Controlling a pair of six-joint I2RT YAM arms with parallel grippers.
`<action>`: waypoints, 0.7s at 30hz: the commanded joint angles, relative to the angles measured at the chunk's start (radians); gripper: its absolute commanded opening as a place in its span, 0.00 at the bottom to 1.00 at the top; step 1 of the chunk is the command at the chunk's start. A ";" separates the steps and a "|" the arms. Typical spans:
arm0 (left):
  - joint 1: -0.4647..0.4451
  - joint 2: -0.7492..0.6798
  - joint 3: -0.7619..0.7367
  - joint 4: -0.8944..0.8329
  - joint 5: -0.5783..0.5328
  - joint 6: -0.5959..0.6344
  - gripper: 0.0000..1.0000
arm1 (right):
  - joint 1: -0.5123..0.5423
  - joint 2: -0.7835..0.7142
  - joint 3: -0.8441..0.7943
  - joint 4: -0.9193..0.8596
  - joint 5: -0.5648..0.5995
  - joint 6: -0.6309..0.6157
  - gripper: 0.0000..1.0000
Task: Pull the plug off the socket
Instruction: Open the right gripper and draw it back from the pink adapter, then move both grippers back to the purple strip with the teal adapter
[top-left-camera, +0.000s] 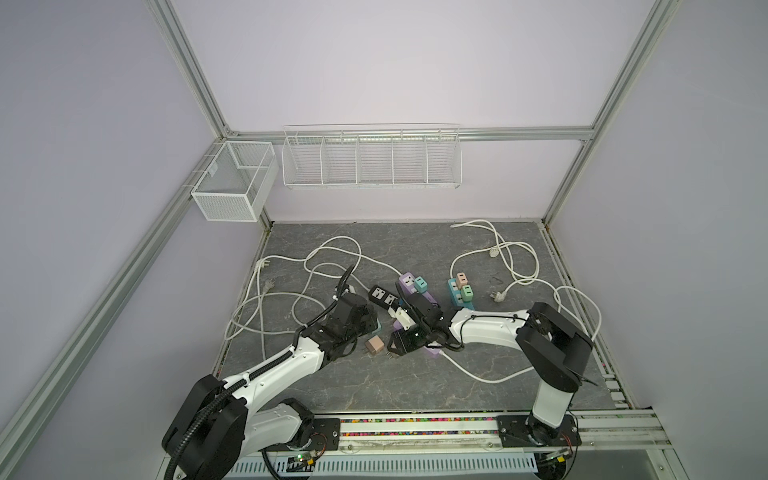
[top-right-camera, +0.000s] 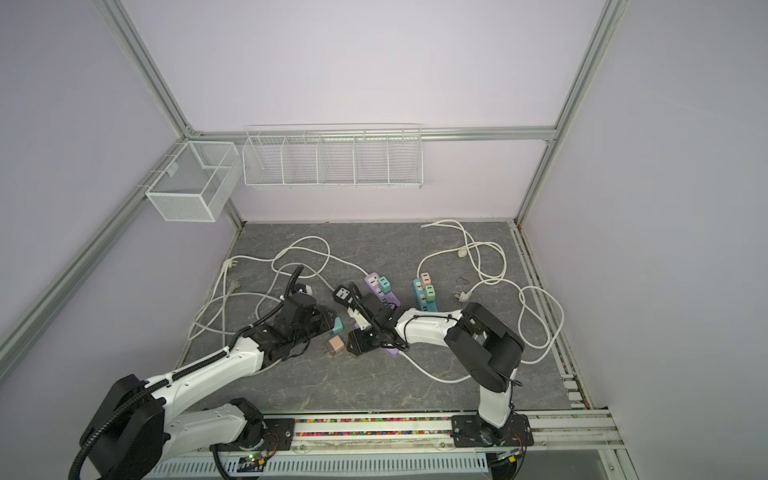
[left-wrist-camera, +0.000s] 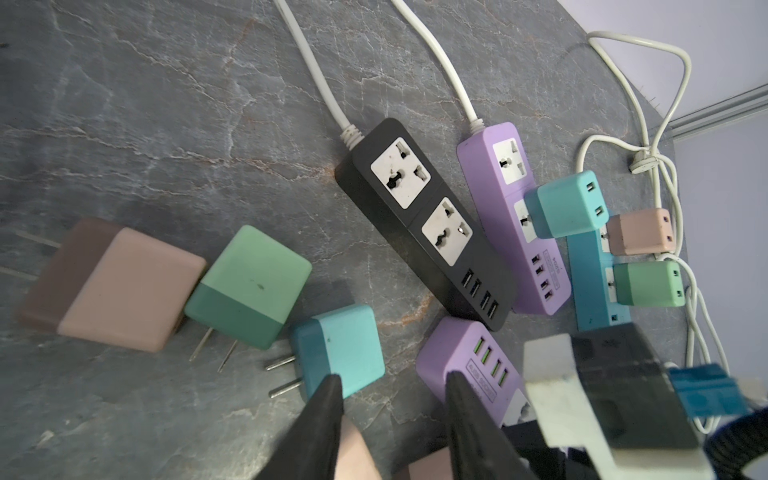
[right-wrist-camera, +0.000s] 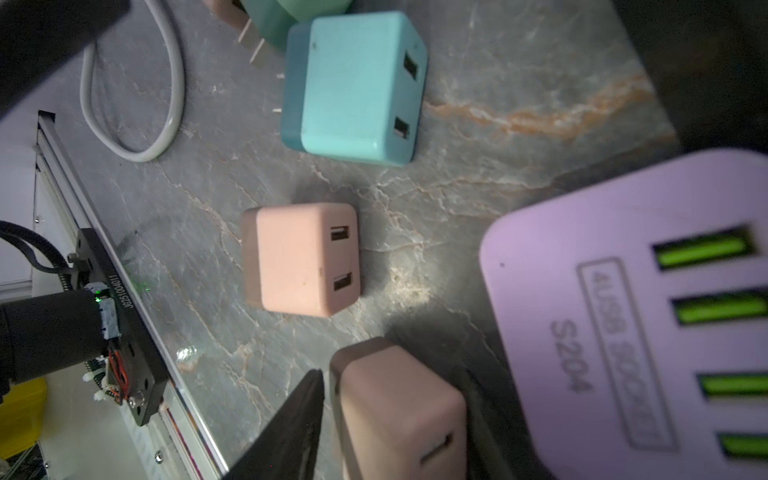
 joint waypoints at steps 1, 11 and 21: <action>0.001 -0.007 0.038 -0.014 -0.021 0.008 0.42 | 0.004 -0.059 0.019 -0.060 0.055 -0.042 0.59; 0.005 -0.054 0.065 -0.041 -0.049 0.048 0.43 | 0.004 -0.151 0.063 -0.170 0.145 -0.112 0.73; 0.012 -0.056 0.128 -0.041 -0.041 0.089 0.46 | -0.019 -0.310 0.094 -0.278 0.301 -0.219 0.90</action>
